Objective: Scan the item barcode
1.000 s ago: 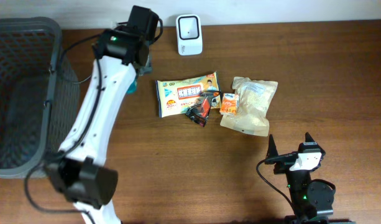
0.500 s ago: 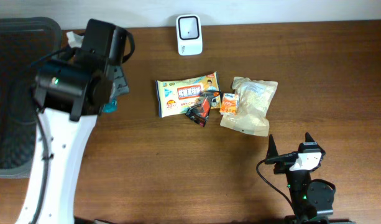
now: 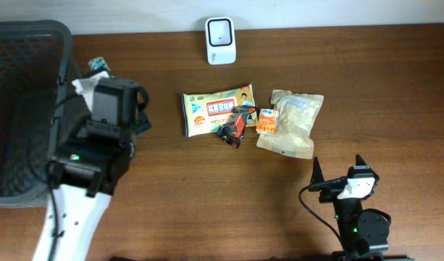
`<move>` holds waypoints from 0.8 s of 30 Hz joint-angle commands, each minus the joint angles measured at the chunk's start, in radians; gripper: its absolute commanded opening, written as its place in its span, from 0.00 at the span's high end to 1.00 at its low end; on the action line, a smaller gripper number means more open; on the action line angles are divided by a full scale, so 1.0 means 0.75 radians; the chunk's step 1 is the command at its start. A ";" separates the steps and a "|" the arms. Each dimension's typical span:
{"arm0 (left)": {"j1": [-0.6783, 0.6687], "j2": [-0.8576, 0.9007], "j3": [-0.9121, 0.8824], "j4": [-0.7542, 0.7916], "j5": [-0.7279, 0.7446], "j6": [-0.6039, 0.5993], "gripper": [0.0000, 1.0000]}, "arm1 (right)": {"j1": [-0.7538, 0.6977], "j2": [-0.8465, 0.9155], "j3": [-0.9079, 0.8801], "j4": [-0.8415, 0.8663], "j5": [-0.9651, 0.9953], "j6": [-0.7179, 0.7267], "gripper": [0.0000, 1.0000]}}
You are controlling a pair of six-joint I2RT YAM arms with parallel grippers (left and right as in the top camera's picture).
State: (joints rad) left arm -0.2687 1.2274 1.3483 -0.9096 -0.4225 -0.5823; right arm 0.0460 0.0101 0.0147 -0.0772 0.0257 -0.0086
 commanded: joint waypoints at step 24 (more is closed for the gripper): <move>0.004 0.778 -0.510 1.875 0.106 0.472 0.83 | 0.008 -0.009 -0.012 -0.005 0.002 -0.008 0.01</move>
State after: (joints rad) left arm -0.2687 1.7515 0.9581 0.3801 -0.3389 -0.2470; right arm 0.0460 0.0105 0.0147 -0.0776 0.0257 -0.0078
